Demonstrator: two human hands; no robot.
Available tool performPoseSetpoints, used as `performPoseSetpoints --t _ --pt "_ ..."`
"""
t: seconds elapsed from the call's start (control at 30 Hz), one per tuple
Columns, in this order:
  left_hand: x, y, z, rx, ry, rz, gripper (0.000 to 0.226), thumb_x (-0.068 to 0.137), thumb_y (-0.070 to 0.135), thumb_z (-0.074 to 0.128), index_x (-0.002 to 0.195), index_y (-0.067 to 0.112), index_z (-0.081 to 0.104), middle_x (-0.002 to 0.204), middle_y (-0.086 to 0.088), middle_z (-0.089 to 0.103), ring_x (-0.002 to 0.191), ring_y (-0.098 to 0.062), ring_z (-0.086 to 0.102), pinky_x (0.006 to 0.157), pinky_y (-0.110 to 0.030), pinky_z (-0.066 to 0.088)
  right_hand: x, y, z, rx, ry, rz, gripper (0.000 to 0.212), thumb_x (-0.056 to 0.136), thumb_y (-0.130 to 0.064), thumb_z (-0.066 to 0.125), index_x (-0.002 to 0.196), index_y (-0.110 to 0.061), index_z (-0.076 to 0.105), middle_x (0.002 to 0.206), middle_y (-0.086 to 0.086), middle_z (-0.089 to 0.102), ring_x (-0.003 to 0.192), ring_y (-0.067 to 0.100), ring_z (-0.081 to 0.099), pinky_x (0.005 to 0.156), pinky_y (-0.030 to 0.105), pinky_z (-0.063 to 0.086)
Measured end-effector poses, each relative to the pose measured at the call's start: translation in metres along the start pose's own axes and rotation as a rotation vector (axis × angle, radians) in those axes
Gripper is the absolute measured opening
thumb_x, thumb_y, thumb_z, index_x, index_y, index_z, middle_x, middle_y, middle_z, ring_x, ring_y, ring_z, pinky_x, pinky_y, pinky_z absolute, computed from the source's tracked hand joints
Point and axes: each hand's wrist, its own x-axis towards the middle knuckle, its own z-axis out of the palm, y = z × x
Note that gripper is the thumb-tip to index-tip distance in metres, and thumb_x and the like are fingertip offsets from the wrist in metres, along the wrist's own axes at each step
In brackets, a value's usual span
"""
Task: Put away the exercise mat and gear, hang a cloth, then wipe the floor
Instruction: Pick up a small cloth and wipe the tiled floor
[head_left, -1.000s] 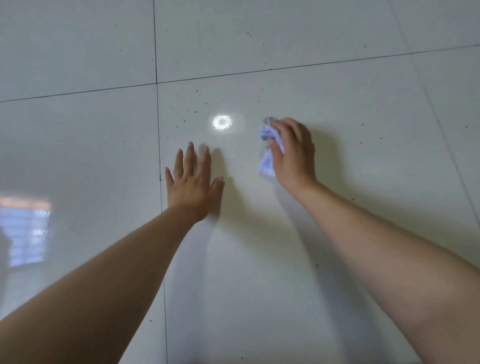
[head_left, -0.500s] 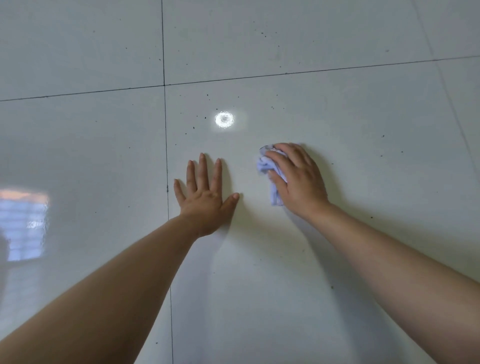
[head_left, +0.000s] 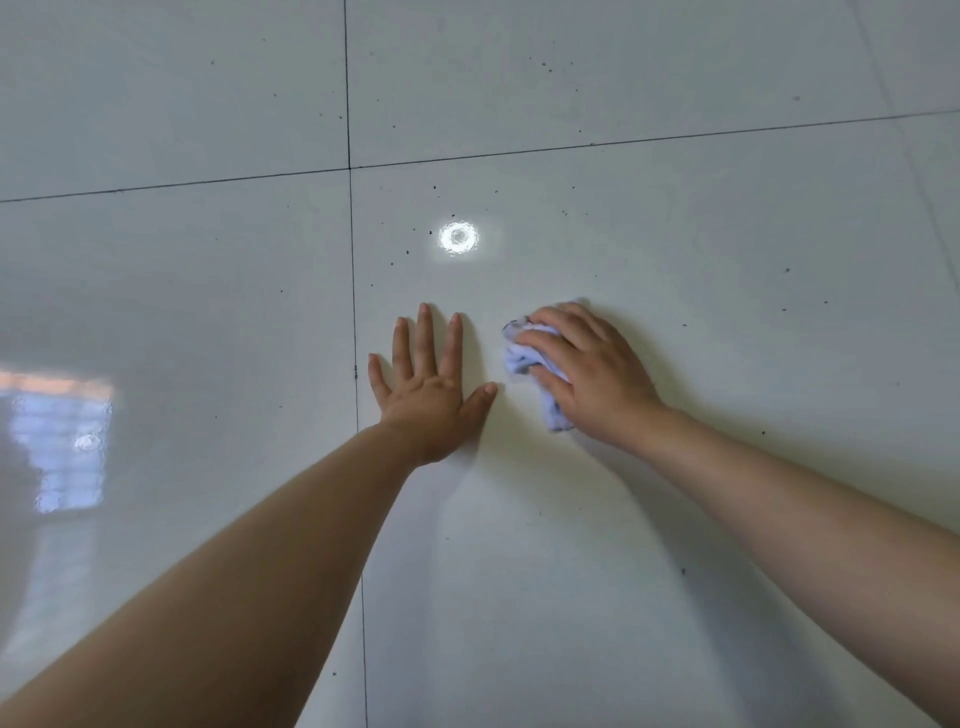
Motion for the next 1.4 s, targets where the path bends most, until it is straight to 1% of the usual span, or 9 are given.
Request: performPoseSetpoints --t 0.07,0.23,0.4,0.63,0.8,1.0,1.13,1.3,1.4 --pt "0.000 0.000 0.001 0.008 0.001 0.005 0.078 0.091 0.062 0.024 0.142 0.030 -0.027 0.148 -0.001 -0.040 0.136 -0.025 -0.034 0.109 -0.053 -0.016 0.003 0.011 -0.001 -0.029 0.038 0.050 0.032 0.087 -0.024 0.050 0.115 -0.014 0.062 0.119 0.009 0.058 0.110 0.030 0.051 0.096 0.036 0.038" --pt "0.000 0.003 -0.001 0.016 -0.004 -0.002 0.078 0.091 0.061 0.023 0.142 0.030 -0.026 0.148 -0.001 -0.039 0.137 -0.026 -0.034 0.109 -0.053 -0.015 0.046 0.003 0.009 -0.048 0.169 0.390 0.033 0.081 -0.021 0.055 0.112 -0.015 0.064 0.116 0.008 0.061 0.108 0.032 0.055 0.093 0.037 0.041" --pt "0.000 -0.001 -0.004 -0.028 -0.025 0.040 0.075 0.093 0.057 0.026 0.142 0.033 -0.025 0.148 0.000 -0.039 0.136 -0.023 -0.035 0.110 -0.052 -0.015 0.015 -0.028 0.012 -0.017 0.030 0.137 0.035 0.085 -0.029 0.049 0.113 -0.016 0.063 0.118 0.007 0.059 0.111 0.029 0.051 0.096 0.040 0.040" --pt "-0.014 -0.007 -0.001 0.040 0.180 0.071 0.061 0.096 0.050 0.019 0.147 0.035 -0.009 0.156 0.001 -0.020 0.143 -0.019 -0.018 0.115 -0.049 -0.002 -0.048 -0.018 0.002 -0.036 0.064 0.120 0.031 0.087 -0.029 0.046 0.110 -0.018 0.063 0.118 0.005 0.059 0.113 0.027 0.049 0.089 0.037 0.039" --pt "-0.020 0.018 0.010 0.170 0.183 0.146 0.063 0.096 0.049 0.022 0.149 0.030 -0.007 0.157 -0.001 -0.018 0.144 -0.022 -0.017 0.115 -0.048 -0.001 -0.068 0.008 -0.019 -0.090 0.168 0.277 0.036 0.081 -0.025 0.048 0.113 -0.019 0.063 0.115 0.002 0.062 0.108 0.025 0.054 0.082 0.034 0.044" --pt "-0.010 0.087 0.029 0.096 0.194 0.239 0.071 0.089 0.059 0.017 0.148 0.028 -0.009 0.157 -0.001 -0.016 0.144 -0.024 -0.014 0.114 -0.049 0.001 -0.097 0.053 -0.046 -0.151 0.244 0.444 0.037 0.085 -0.029 0.045 0.116 -0.019 0.062 0.118 0.002 0.060 0.108 0.025 0.054 0.084 0.034 0.043" --pt "0.007 0.119 0.032 0.144 0.064 0.190 0.076 0.091 0.061 0.023 0.145 0.029 -0.021 0.152 -0.002 -0.031 0.140 -0.026 -0.027 0.111 -0.055 -0.007 -0.094 0.057 -0.039 -0.132 0.279 0.542 0.036 0.085 -0.029 0.049 0.119 -0.020 0.059 0.123 0.000 0.056 0.114 0.022 0.049 0.095 0.030 0.034" --pt "0.013 0.118 0.029 0.143 -0.055 0.173 0.080 0.090 0.064 0.024 0.141 0.032 -0.029 0.147 -0.001 -0.041 0.136 -0.026 -0.035 0.108 -0.057 -0.014 -0.057 0.074 -0.033 -0.137 0.324 0.773 0.039 0.081 -0.030 0.052 0.118 -0.020 0.058 0.125 0.002 0.055 0.116 0.025 0.049 0.097 0.035 0.038" --pt "0.012 0.119 0.027 0.148 -0.066 0.173 0.080 0.090 0.064 0.024 0.140 0.033 -0.030 0.146 -0.001 -0.042 0.135 -0.026 -0.037 0.108 -0.057 -0.015 -0.029 0.082 -0.035 -0.136 0.312 0.754 0.038 0.082 -0.032 0.049 0.117 -0.019 0.059 0.124 0.003 0.056 0.114 0.027 0.050 0.096 0.036 0.038"
